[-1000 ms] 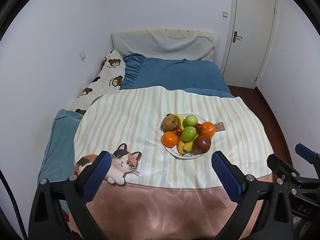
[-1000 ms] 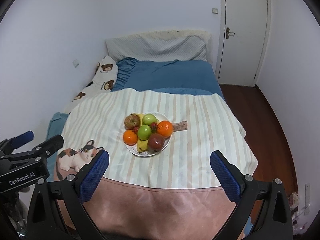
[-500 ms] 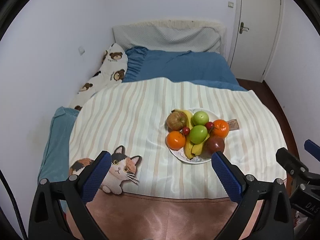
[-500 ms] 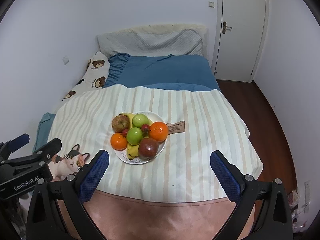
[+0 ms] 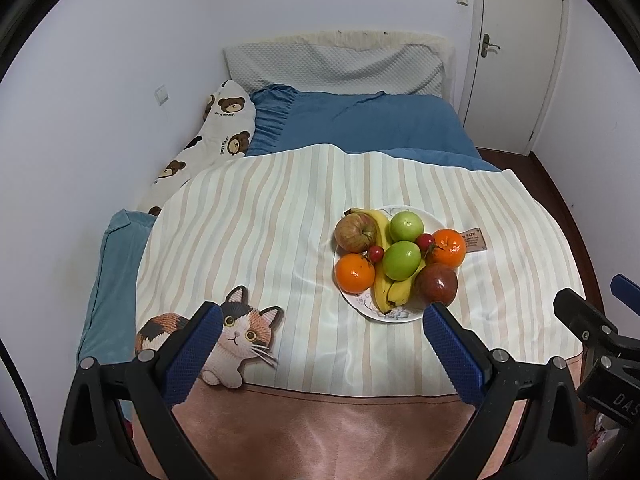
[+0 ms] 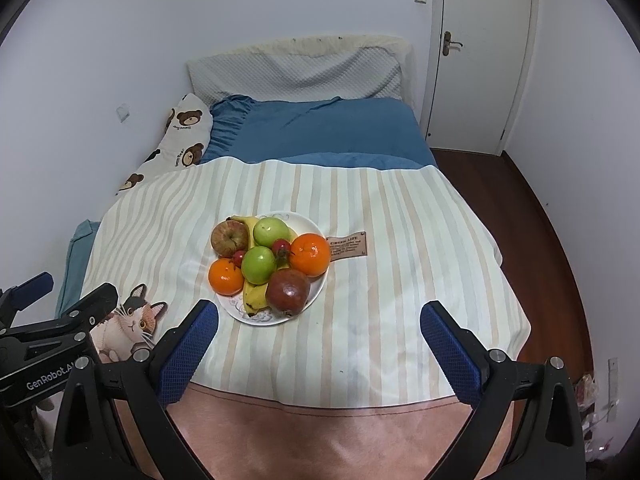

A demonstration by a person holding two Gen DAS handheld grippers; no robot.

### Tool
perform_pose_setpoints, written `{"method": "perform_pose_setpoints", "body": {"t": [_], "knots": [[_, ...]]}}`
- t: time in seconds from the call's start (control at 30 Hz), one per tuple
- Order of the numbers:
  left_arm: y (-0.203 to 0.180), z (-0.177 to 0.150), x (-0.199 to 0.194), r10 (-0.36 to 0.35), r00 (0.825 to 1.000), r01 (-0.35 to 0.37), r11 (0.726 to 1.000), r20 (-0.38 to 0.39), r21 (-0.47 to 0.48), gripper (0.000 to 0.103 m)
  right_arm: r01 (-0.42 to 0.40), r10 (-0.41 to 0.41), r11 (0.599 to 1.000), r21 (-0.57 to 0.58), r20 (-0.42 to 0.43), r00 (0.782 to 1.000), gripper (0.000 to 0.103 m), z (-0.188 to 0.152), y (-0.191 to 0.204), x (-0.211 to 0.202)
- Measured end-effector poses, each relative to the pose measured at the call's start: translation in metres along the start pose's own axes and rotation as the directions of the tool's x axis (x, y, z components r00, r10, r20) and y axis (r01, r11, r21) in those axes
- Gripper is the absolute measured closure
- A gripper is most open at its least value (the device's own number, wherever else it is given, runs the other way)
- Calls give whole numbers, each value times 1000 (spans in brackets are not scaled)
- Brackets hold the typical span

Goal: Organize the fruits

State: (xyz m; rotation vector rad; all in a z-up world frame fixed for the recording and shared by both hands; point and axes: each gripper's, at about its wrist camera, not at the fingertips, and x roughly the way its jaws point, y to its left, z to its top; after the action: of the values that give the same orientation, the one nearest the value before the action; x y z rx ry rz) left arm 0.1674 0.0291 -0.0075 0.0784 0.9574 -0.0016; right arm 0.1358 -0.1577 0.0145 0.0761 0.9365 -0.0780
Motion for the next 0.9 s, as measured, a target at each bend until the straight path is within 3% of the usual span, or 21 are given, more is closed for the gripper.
{"method": "perform_pose_setpoints", "body": {"t": [0.9], "knots": [[-6, -6, -8, -18, 1000, 18, 1000, 7, 5, 0, -3, 3, 1000, 7, 3, 1000, 0, -3, 0, -3]]}}
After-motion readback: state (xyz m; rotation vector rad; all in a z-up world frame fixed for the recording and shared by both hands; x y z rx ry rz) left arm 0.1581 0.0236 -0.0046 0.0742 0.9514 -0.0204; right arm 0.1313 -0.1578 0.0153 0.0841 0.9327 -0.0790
